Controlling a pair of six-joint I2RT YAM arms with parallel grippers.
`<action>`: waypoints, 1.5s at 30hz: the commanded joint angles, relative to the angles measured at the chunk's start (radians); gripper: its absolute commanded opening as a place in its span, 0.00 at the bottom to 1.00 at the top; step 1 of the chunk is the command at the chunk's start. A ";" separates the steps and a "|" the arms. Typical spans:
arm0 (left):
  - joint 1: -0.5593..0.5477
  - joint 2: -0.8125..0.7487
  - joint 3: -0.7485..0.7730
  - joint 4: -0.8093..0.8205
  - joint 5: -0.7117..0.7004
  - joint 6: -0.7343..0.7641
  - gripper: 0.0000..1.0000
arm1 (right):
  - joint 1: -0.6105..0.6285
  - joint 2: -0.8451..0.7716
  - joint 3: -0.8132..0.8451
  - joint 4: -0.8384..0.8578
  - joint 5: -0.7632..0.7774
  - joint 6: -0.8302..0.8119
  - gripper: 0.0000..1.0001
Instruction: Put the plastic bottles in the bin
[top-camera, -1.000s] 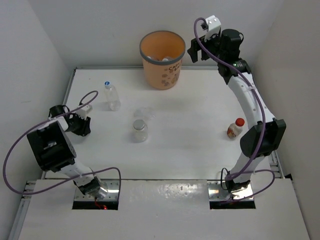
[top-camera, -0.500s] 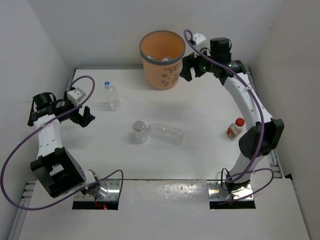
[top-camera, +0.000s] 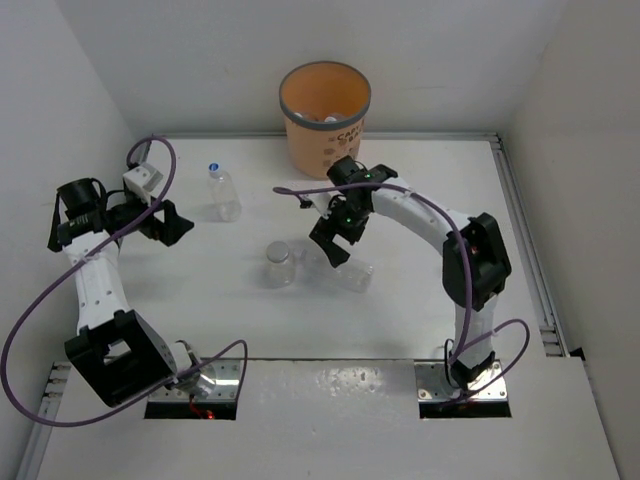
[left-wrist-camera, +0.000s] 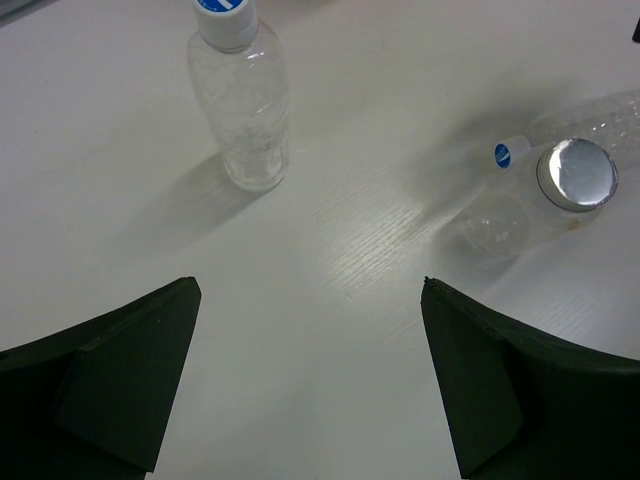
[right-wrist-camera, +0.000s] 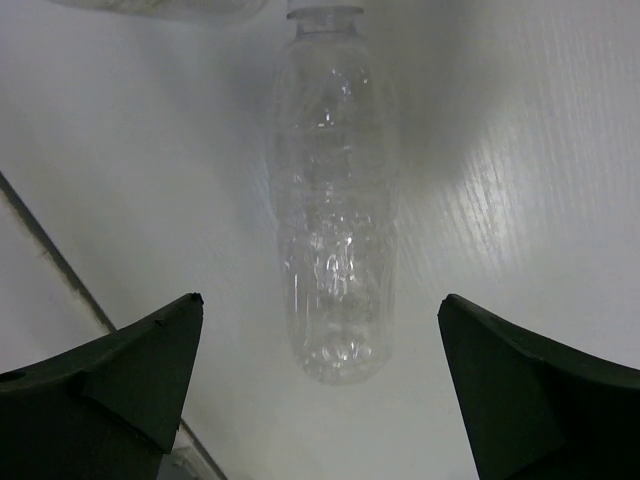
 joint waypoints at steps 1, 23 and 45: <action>0.007 -0.029 0.033 -0.006 0.049 -0.025 1.00 | 0.030 0.018 -0.039 0.077 0.064 -0.031 0.99; -0.003 -0.010 0.044 0.580 0.126 -0.675 1.00 | -0.060 -0.201 0.089 0.128 0.105 0.033 0.09; -0.310 0.162 0.104 0.883 -0.242 -0.780 1.00 | -0.241 0.292 0.616 1.091 0.133 0.298 0.05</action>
